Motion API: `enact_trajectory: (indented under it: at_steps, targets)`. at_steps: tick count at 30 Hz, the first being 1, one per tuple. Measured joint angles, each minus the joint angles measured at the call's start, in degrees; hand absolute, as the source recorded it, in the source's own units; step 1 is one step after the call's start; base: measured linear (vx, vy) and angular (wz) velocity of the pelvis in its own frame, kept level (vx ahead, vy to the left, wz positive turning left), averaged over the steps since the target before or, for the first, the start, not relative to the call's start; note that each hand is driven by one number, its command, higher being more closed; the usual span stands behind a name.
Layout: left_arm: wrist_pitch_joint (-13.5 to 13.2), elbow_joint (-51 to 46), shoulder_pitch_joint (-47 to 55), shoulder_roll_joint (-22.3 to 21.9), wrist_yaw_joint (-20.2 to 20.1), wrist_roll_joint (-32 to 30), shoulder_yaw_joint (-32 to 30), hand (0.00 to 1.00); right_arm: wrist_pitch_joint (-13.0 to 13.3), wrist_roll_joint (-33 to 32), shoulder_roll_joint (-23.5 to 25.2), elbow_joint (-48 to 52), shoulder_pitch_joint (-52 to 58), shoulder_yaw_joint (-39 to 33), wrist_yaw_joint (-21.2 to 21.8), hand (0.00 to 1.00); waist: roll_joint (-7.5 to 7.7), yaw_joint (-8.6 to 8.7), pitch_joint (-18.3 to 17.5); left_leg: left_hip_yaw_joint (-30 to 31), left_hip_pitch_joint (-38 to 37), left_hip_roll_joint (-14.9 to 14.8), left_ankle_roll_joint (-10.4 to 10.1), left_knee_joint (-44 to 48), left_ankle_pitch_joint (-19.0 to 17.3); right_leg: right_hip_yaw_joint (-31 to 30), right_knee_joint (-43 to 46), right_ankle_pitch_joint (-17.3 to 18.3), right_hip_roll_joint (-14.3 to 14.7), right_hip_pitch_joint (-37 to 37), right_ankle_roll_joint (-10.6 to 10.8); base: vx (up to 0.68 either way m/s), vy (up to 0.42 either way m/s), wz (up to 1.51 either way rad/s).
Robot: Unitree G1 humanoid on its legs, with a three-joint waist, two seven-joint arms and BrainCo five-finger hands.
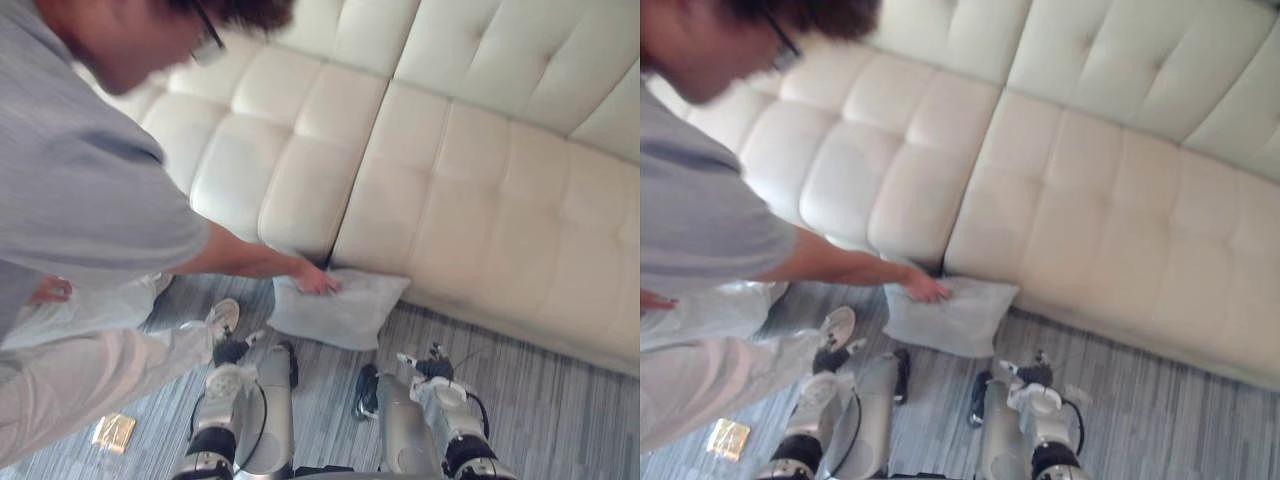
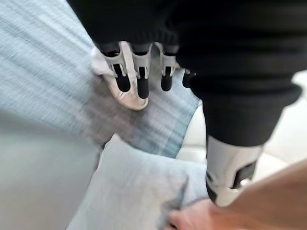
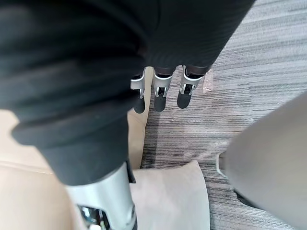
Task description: Pick up cushions and gather them together orderly.
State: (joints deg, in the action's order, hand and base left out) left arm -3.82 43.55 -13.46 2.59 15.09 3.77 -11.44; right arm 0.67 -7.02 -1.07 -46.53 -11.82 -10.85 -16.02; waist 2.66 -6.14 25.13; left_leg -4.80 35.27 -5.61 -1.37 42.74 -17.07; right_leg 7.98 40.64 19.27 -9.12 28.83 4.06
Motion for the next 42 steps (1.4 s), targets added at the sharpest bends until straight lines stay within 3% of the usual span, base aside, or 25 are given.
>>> enact_trajectory:
  at_steps: [7, 13, 27, 30, 34, 35, 38, 42]
  targets:
    - [-0.40, -1.11, -4.60, -1.16, 1.89, 2.09, -0.02, 0.00, 0.07, -1.21, 0.13, 1.62, -6.75, -0.01, -2.89, 0.00, 0.45, 0.20, 3.86, 0.45, 6.03, -0.52, -0.23, 0.42, 1.85, 0.25, 1.83, -0.36, 0.05, 6.50, -0.93, -0.01, -0.034, 0.00]
    - [-0.51, -1.74, -5.82, -1.86, 2.15, 2.07, 0.14, 0.00, 0.46, -1.89, 0.06, 3.03, -8.32, 0.43, -3.10, 0.00, 0.41, 0.52, 4.15, 0.34, 6.04, -0.59, -0.31, -0.45, 1.93, 0.24, 1.97, -0.39, 0.08, 6.90, -0.98, 0.08, -0.038, 0.00]
    - [-0.47, -1.41, 0.94, -3.95, 0.33, 1.40, 4.98, 0.00, 1.02, -1.43, 1.06, 3.09, 0.43, 5.04, -2.03, 0.00, 0.58, 0.62, 3.84, -0.96, -11.32, 0.12, -1.65, -15.02, 7.02, 1.04, -9.74, -3.27, 0.86, -8.59, -2.31, 0.00, -0.045, 0.00]
    - [-0.42, -0.01, 3.22, -3.75, -0.87, 1.04, 5.91, 0.00, 0.95, 0.13, 1.17, 3.05, 4.26, 5.33, -1.24, 0.00, 1.06, 0.66, 2.37, -1.02, -14.83, 0.05, -2.25, -17.91, 7.80, 1.31, -12.34, -3.89, 1.29, -11.82, -2.28, 0.03, -0.039, -0.01]
    - [-0.30, 3.17, 7.83, -3.85, -1.87, 0.38, 5.83, 0.00, 0.81, 1.17, 1.38, 2.76, 10.67, 5.00, 0.11, 0.00, 1.38, 1.23, -5.17, -1.05, -17.96, 0.17, -2.46, -20.73, 8.21, 2.21, -15.89, -4.23, 1.41, -15.41, -1.90, 0.10, -0.012, 0.05]
    - [-0.30, 4.44, 9.90, -3.88, -2.10, -0.44, 5.73, 0.00, 0.79, 1.84, 2.11, 2.37, 12.97, 4.09, 0.46, 0.00, 1.33, 1.38, -8.47, -1.19, -20.28, 0.27, -2.58, -22.38, 8.29, 2.35, -18.00, -4.54, 1.57, -17.97, -1.68, 0.13, 0.005, 0.00]
    - [-0.20, 6.96, 12.27, -3.71, -3.30, -1.71, 5.61, 0.00, 0.63, 2.57, 3.60, -0.36, 14.49, 2.37, 1.67, 0.00, 1.33, 1.51, -12.60, -2.07, -24.52, 0.28, -2.79, -26.68, 9.41, 2.35, -22.33, -5.96, 2.03, -21.95, -1.36, 0.13, 0.001, -0.08]
    - [0.23, 9.06, 12.53, -3.90, -4.23, -2.71, 5.61, 0.00, 0.36, 2.58, 3.82, -2.01, 14.91, 1.85, 2.63, 0.00, 0.85, 1.62, -14.66, -2.39, -27.43, 0.73, -2.83, -30.83, 11.25, 2.47, -25.53, -7.48, 2.11, -24.38, -1.08, 0.05, 0.004, -0.03]
